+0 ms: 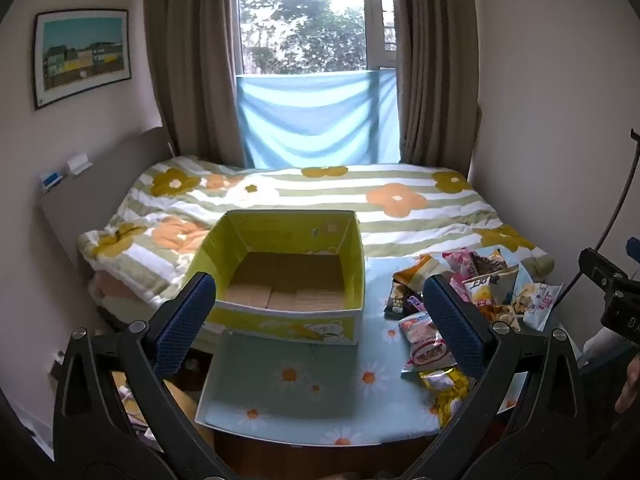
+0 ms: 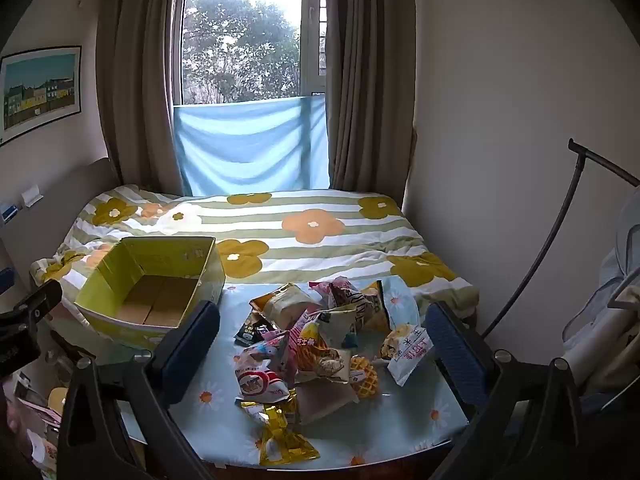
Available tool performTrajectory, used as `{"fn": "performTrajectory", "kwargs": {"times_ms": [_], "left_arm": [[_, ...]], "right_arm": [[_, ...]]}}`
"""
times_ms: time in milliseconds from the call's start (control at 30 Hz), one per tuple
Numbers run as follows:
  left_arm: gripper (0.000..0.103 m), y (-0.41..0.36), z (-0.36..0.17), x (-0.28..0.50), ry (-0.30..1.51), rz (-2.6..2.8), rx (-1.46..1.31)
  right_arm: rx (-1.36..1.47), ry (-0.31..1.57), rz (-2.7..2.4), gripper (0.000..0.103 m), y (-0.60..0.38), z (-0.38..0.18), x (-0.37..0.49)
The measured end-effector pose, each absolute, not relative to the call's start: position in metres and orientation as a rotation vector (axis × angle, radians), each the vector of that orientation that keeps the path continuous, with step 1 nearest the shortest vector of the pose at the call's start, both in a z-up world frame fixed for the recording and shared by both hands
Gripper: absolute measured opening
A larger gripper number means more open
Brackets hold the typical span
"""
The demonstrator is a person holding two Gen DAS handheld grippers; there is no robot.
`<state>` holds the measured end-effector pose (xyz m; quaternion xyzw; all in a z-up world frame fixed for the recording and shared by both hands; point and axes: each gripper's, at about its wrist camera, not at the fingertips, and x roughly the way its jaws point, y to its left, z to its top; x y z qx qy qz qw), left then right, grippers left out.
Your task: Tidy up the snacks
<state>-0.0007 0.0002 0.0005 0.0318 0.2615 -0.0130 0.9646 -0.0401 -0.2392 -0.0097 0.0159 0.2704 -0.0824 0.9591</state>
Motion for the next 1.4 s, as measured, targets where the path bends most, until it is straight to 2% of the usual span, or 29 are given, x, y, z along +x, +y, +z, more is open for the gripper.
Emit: {"fn": "performTrajectory", "kwargs": {"times_ms": [1400], "left_arm": [[0.103,0.0,0.005,-0.011,0.518,-0.035,0.032]], "right_arm": [[0.034,0.548,-0.167,0.103,-0.237,-0.006,-0.044]]}}
